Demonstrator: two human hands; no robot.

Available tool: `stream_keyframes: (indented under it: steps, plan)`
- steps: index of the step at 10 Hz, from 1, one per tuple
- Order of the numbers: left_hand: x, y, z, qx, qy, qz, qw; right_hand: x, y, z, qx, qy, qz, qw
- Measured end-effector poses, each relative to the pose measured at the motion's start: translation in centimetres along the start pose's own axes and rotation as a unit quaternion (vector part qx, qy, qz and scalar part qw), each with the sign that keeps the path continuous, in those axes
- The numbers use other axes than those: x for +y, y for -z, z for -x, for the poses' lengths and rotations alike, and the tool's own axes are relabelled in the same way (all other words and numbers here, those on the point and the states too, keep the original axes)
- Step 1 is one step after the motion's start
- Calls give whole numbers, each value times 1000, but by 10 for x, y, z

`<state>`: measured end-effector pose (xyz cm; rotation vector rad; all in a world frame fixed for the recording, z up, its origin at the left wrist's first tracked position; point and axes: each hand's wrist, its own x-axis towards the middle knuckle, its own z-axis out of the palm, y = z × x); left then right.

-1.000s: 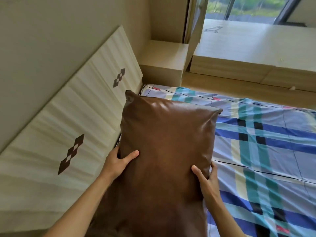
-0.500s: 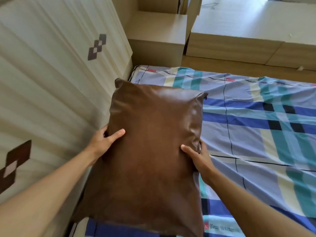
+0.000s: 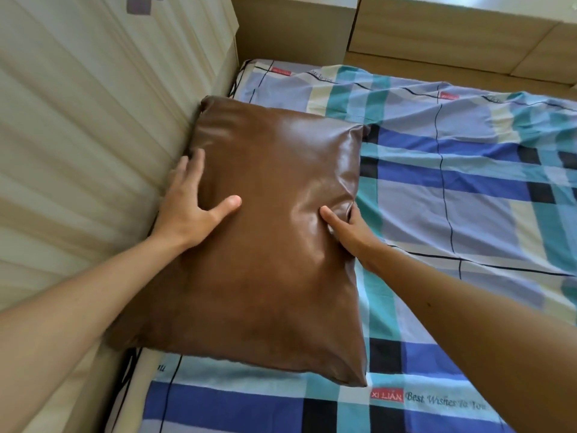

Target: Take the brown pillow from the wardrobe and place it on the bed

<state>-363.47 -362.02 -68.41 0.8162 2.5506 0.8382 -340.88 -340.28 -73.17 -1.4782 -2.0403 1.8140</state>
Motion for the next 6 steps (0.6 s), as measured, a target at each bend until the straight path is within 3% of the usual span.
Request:
stream_keyframes:
  steps: [1, 2, 4, 6]
  plan:
    - [4, -5, 0, -99, 3, -92, 991, -14, -5, 3, 92, 47, 112, 988]
    - [1, -3, -5, -127, 25, -120, 984, -20, -13, 9, 140, 179, 191, 955]
    - [9, 9, -7, -167, 42, -110, 979, -24, -2, 5, 47, 145, 279, 948]
    - [35, 26, 22, -104, 8, -78, 992, -40, 28, 44, 22, 165, 295, 941]
